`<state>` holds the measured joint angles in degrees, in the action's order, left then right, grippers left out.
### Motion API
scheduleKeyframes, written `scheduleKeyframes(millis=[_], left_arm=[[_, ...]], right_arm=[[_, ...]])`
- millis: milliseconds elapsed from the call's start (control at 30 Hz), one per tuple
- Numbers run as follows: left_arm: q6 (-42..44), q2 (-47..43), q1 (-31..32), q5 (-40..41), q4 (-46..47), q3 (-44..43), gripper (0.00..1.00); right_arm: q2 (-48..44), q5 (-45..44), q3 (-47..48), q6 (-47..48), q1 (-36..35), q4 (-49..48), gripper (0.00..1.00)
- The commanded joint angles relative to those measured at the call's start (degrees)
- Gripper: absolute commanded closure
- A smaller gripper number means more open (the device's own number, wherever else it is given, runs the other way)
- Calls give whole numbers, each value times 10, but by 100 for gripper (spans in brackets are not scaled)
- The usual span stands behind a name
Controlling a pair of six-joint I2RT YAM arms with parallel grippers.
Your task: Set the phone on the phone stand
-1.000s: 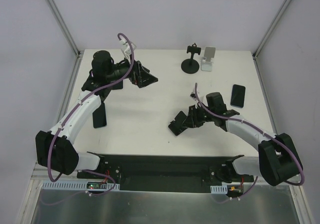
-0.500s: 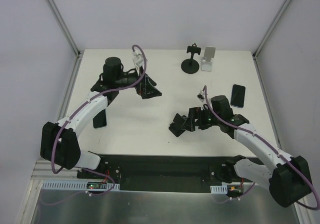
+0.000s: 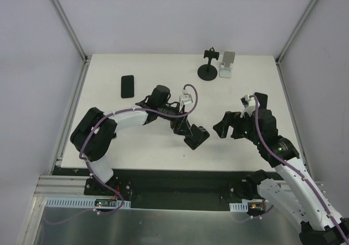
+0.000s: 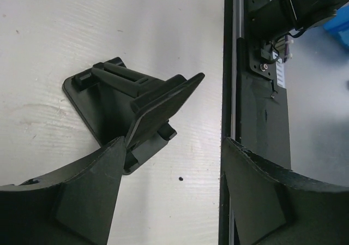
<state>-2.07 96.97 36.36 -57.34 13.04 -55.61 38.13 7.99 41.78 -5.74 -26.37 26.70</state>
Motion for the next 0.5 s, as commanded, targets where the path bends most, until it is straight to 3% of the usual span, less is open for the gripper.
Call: scheduleKeyframes(millis=[0,200,467], left_arm=[[22,31,6,-51,28,-49,32],[2,74,9,-24,19,-80,33],[-47,100,14,12,16,-95,55]], right_arm=[[5,-41,16,6,8,29,0],[3,-43,4,5,16,16,0],[-8,-62,-5,-13,26,11,0]])
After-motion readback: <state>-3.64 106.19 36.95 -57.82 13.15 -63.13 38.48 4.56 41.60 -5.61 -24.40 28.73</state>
